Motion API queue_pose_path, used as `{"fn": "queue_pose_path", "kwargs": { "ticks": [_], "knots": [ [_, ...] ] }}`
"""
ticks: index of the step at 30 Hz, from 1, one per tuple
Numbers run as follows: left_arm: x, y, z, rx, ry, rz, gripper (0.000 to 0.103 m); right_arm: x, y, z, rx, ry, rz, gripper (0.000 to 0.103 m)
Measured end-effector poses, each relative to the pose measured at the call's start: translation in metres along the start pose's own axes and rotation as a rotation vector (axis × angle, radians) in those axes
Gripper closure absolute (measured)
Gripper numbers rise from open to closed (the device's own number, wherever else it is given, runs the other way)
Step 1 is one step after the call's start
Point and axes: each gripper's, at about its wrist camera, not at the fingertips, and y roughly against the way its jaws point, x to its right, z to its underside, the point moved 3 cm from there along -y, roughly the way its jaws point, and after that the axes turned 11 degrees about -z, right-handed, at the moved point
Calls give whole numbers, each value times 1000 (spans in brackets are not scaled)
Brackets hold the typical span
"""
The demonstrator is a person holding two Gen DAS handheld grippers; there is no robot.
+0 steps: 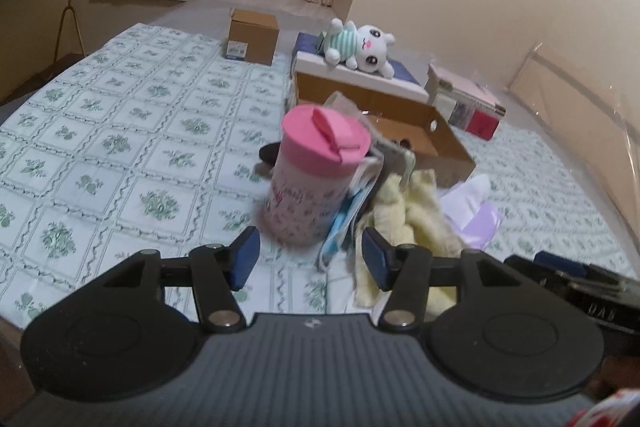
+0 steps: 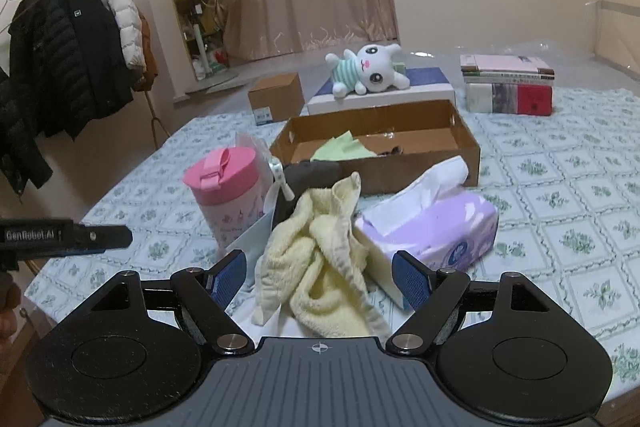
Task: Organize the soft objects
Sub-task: 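Move both grippers back from the box to the cloth pile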
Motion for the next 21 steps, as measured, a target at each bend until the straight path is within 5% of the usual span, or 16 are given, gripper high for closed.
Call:
{"fn": "queue_pose_path", "kwargs": {
  "ticks": [21],
  "knots": [
    [9,-44,6,-44,-98,-39,48,6,-68,3,-95,45,8,23]
  ]
}}
